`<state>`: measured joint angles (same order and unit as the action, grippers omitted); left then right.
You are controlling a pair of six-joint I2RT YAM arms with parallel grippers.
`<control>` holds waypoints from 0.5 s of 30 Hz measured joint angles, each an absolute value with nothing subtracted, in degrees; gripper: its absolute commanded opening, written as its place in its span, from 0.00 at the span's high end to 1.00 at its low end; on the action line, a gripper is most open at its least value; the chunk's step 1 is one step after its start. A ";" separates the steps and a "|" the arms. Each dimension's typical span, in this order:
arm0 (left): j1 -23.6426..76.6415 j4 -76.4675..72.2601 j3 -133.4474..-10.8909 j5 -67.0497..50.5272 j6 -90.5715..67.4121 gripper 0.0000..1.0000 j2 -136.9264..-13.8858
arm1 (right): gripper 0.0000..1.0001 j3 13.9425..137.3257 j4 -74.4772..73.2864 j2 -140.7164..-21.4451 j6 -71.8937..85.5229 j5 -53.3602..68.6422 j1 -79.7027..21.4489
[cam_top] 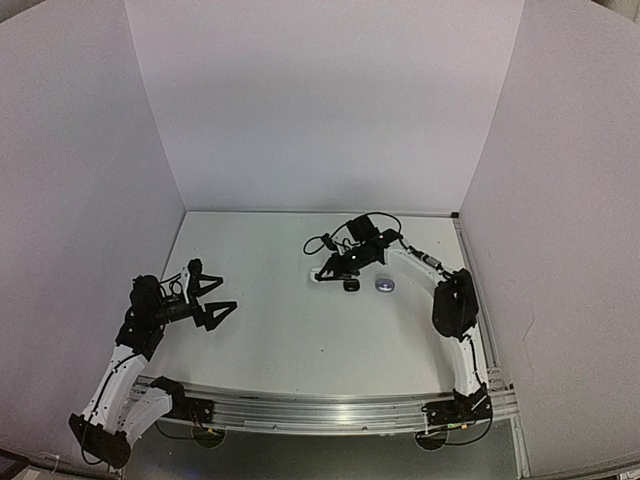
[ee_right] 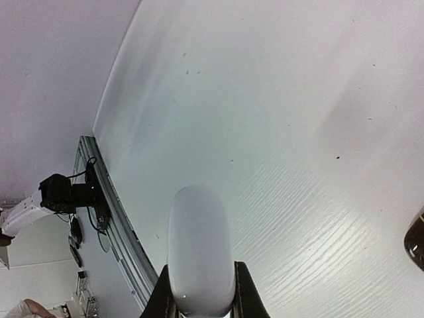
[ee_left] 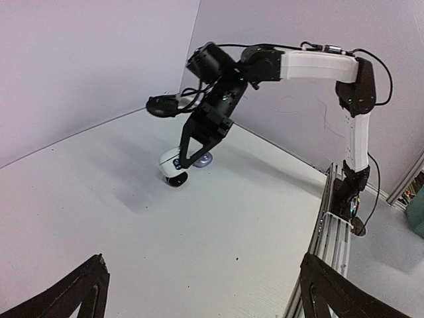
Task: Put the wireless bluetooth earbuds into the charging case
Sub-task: Place the charging case with the earbuds at the center of the board.
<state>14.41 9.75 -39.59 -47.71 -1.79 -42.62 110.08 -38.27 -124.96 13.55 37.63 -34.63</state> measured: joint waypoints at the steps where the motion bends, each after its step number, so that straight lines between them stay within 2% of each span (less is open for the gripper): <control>1: 14.41 10.00 -39.59 -47.66 -1.78 0.00 -42.64 | 1.00 112.91 -39.95 -128.08 13.54 37.89 -34.08; 8: 14.41 10.48 -39.59 -47.75 -1.76 0.00 -43.41 | 1.00 124.34 -46.71 -142.90 14.22 38.86 -34.30; 15: 14.41 10.45 -39.56 -47.72 -1.78 0.00 -43.59 | 1.00 128.57 -48.31 -146.67 16.10 38.82 -34.50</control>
